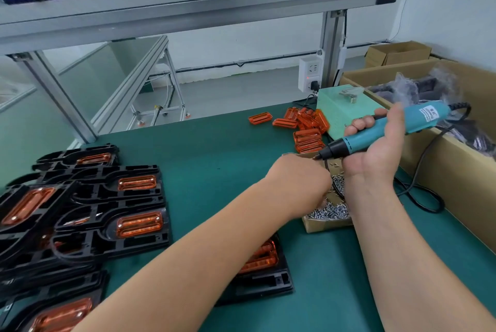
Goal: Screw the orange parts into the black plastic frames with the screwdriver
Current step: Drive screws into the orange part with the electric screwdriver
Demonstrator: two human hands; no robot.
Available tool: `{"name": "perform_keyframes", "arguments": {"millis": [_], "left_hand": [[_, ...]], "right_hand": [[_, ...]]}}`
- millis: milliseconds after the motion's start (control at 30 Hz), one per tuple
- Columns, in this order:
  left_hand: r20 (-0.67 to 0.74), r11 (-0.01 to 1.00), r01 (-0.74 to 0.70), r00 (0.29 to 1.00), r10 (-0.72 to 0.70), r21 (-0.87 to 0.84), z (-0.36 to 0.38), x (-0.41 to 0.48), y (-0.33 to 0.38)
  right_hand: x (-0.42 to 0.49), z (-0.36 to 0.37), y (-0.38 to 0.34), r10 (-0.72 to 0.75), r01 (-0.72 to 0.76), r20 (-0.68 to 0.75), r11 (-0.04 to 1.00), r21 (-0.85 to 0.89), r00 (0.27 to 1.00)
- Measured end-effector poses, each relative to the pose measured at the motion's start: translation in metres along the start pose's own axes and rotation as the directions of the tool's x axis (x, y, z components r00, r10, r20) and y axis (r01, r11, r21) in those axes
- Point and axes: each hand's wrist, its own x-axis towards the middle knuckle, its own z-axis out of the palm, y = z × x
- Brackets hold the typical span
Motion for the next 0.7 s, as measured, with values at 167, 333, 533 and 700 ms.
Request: {"name": "perform_keyframes", "arguments": {"millis": [167, 333, 533, 700], "left_hand": [[0.078, 0.978, 0.036, 0.997, -0.021, -0.207, 0.005, 0.003, 0.003], [0.065, 0.930, 0.056, 0.997, -0.034, -0.364, 0.009, -0.003, 0.001], [-0.011, 0.866, 0.081, 0.995, -0.099, -0.494, 0.018, -0.010, -0.001], [-0.026, 0.801, 0.094, 0.990, -0.136, -0.591, 0.023, -0.018, -0.004]], "right_hand": [[0.002, 0.001, -0.002, -0.021, 0.021, -0.015, 1.000, -0.007, 1.000], [0.001, 0.001, 0.000, -0.009, 0.009, -0.019, 1.000, -0.019, 1.000], [0.001, 0.000, 0.002, 0.007, -0.007, -0.013, 1.000, -0.018, 1.000], [0.000, 0.000, 0.003, 0.024, -0.024, 0.003, 1.000, -0.016, 1.000]]}}
